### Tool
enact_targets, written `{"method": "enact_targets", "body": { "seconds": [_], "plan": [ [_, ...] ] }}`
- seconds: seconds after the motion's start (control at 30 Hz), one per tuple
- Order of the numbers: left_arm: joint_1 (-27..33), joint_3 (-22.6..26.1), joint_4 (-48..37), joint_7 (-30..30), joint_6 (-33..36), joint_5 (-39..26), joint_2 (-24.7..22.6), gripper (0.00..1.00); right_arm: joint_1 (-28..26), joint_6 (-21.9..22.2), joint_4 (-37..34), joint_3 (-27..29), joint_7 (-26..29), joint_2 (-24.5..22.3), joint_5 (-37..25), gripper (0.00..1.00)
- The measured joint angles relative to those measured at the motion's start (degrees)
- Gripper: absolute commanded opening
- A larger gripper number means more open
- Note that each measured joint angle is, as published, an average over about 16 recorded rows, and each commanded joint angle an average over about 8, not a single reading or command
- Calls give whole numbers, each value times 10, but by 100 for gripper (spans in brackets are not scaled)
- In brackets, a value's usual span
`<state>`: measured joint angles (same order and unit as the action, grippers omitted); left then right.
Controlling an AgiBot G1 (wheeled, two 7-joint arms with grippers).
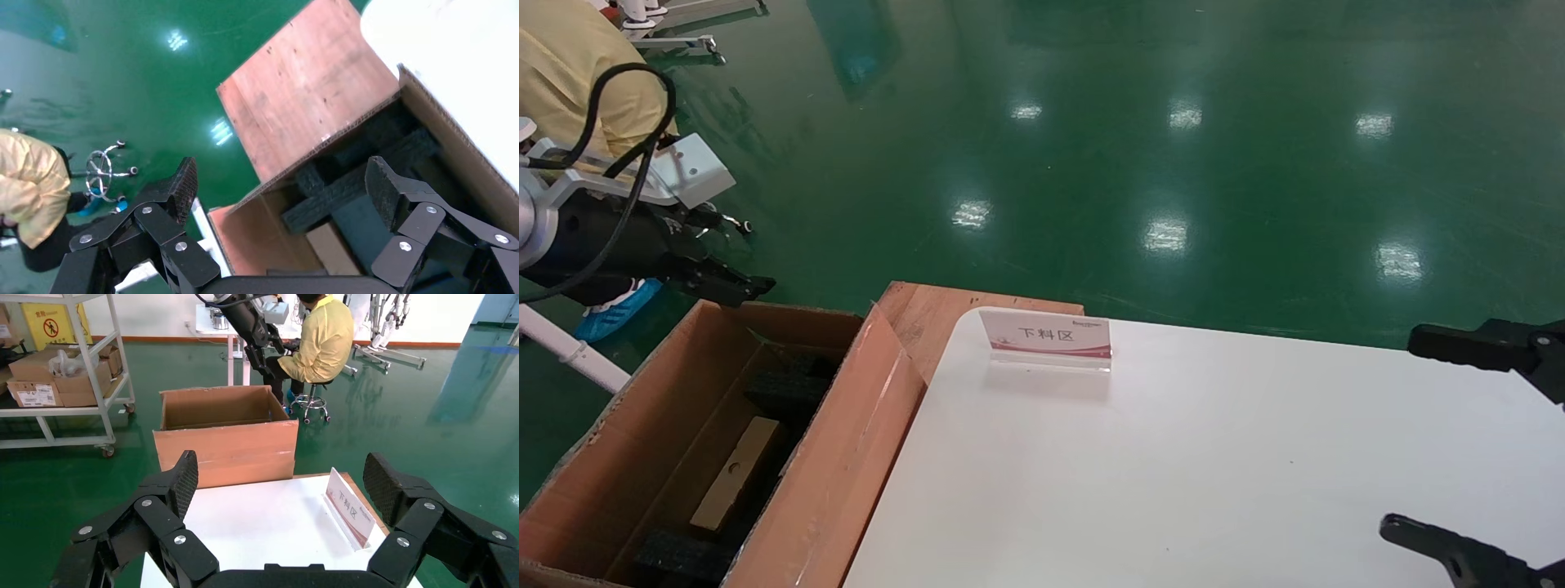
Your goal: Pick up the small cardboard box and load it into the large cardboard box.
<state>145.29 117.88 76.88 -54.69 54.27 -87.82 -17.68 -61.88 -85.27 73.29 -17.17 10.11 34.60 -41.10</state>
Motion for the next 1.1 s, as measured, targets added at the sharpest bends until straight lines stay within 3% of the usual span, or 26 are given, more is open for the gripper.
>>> {"method": "enact_targets", "body": {
  "seconds": [0.2, 1.1],
  "plan": [
    [-69, -82, -2, 36, 25, 37, -15, 100, 0, 0, 0, 0, 0, 0, 0, 100],
    [-464, -563, -18, 243, 174, 254, -96, 100, 0, 0, 0, -1, 0, 0, 0, 100]
  ]
}}
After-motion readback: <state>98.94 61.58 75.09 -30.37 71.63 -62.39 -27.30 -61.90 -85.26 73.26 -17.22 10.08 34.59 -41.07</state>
